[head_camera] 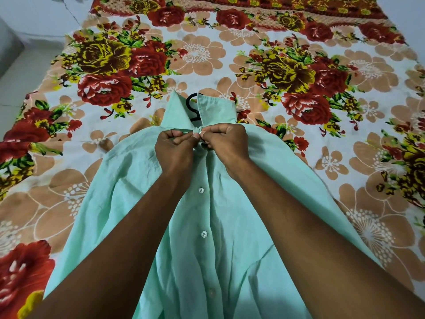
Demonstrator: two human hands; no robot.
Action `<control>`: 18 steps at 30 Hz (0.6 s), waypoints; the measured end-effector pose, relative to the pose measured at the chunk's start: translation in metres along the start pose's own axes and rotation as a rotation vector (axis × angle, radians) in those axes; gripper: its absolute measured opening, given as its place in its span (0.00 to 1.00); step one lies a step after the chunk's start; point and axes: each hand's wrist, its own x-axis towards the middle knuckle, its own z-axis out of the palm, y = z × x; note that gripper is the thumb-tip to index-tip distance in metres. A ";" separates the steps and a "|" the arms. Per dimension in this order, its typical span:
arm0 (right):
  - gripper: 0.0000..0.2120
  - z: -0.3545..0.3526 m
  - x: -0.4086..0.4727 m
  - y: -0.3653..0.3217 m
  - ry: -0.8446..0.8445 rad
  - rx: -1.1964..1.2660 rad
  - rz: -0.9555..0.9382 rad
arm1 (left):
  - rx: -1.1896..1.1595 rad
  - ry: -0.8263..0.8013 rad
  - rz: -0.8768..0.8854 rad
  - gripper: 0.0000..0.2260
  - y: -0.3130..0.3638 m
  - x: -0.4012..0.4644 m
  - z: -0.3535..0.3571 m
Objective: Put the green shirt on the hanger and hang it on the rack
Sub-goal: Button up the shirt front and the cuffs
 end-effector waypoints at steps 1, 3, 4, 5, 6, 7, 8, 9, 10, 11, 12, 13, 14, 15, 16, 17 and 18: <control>0.03 0.001 0.000 0.001 0.008 -0.003 -0.001 | -0.007 -0.003 -0.003 0.17 -0.001 0.000 0.000; 0.03 0.003 0.000 0.002 0.031 -0.006 -0.009 | -0.032 -0.012 -0.003 0.17 0.000 0.000 -0.001; 0.02 0.004 0.000 0.003 0.042 -0.006 -0.010 | -0.038 -0.018 -0.003 0.17 -0.001 0.000 -0.001; 0.02 0.004 0.000 0.004 0.052 -0.010 -0.009 | -0.041 -0.024 -0.004 0.17 -0.001 0.000 -0.001; 0.02 0.005 0.000 0.004 0.058 -0.015 -0.010 | -0.040 -0.029 -0.007 0.16 -0.001 0.000 -0.001; 0.02 0.006 0.000 0.004 0.062 -0.022 -0.012 | -0.038 -0.033 -0.013 0.16 -0.002 0.001 -0.001; 0.02 0.006 0.001 0.004 0.065 -0.028 -0.013 | -0.035 -0.034 -0.024 0.14 -0.002 0.002 -0.002; 0.02 0.006 0.001 0.004 0.063 -0.030 -0.012 | -0.031 -0.036 -0.036 0.13 -0.002 0.003 -0.003; 0.02 0.005 0.001 0.003 0.055 -0.022 -0.004 | -0.023 -0.039 -0.050 0.12 -0.001 0.005 -0.005; 0.02 0.005 0.001 0.002 0.040 -0.002 0.011 | -0.013 -0.048 -0.060 0.12 -0.001 0.006 -0.007; 0.02 0.003 0.001 0.002 0.018 0.023 0.027 | 0.001 -0.063 -0.068 0.13 0.000 0.008 -0.008; 0.02 0.002 0.001 0.002 -0.008 0.040 0.035 | 0.020 -0.079 -0.071 0.14 0.001 0.009 -0.009; 0.02 0.000 0.001 0.003 -0.033 0.043 0.032 | 0.040 -0.094 -0.070 0.16 0.002 0.010 -0.009; 0.03 -0.001 0.002 0.004 -0.054 0.034 0.022 | 0.058 -0.104 -0.067 0.17 0.004 0.013 -0.010; 0.03 -0.002 0.002 0.005 -0.072 0.030 0.015 | 0.075 -0.109 -0.066 0.19 0.006 0.014 -0.010; 0.03 -0.003 0.003 0.005 -0.087 0.028 0.010 | 0.089 -0.116 -0.065 0.20 0.009 0.015 -0.008; 0.03 -0.005 0.004 0.005 -0.106 0.029 0.003 | 0.104 -0.125 -0.063 0.21 0.011 0.017 -0.007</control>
